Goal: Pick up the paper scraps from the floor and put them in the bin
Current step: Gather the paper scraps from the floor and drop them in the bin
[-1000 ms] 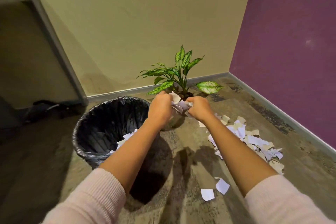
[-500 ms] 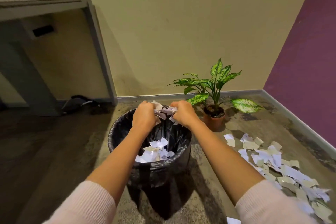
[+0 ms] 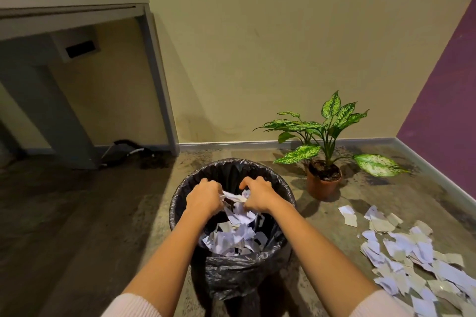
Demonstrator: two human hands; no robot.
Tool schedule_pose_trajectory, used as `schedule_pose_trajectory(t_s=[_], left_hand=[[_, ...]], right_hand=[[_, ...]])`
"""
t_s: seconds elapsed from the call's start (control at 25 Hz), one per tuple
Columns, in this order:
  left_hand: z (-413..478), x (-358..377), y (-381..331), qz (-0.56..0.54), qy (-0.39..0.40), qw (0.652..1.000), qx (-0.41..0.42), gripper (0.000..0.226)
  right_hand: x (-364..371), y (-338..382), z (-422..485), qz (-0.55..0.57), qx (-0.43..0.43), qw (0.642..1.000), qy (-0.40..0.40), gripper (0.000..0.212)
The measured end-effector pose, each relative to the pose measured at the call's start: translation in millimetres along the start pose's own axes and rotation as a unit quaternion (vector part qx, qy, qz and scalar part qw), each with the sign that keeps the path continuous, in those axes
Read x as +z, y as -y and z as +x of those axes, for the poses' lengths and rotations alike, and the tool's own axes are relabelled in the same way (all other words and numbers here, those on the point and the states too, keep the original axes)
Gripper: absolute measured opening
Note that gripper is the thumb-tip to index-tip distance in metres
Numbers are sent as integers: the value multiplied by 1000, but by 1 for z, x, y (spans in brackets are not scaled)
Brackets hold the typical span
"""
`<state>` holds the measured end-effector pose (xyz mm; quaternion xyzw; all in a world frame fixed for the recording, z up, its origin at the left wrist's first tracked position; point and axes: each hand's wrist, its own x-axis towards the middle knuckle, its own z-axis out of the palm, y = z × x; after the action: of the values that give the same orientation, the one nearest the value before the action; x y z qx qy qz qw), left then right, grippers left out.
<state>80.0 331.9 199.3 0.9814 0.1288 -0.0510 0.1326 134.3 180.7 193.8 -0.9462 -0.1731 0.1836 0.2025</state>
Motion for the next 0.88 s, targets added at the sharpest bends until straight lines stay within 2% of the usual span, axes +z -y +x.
schedule_pose_trajectory(t_s=[0.16,0.52,0.76,0.88], left_hand=[[3,-2,-2,27,34,999,-6,51],[-11,-12,-59,69,-59,994,64,58],[-33,-1,-146,36,-104,976,187,57],[-47,25,-190,38,-74,958,273,62]], right_hand=[[-9,3,1,7,-4,1000,5,72],[-40,-23,-35,52,-32,992,-114,59],[-73,-86,-85,49,5,982,-183,52],[-76,-134,-112,25,56,980,-191,55]])
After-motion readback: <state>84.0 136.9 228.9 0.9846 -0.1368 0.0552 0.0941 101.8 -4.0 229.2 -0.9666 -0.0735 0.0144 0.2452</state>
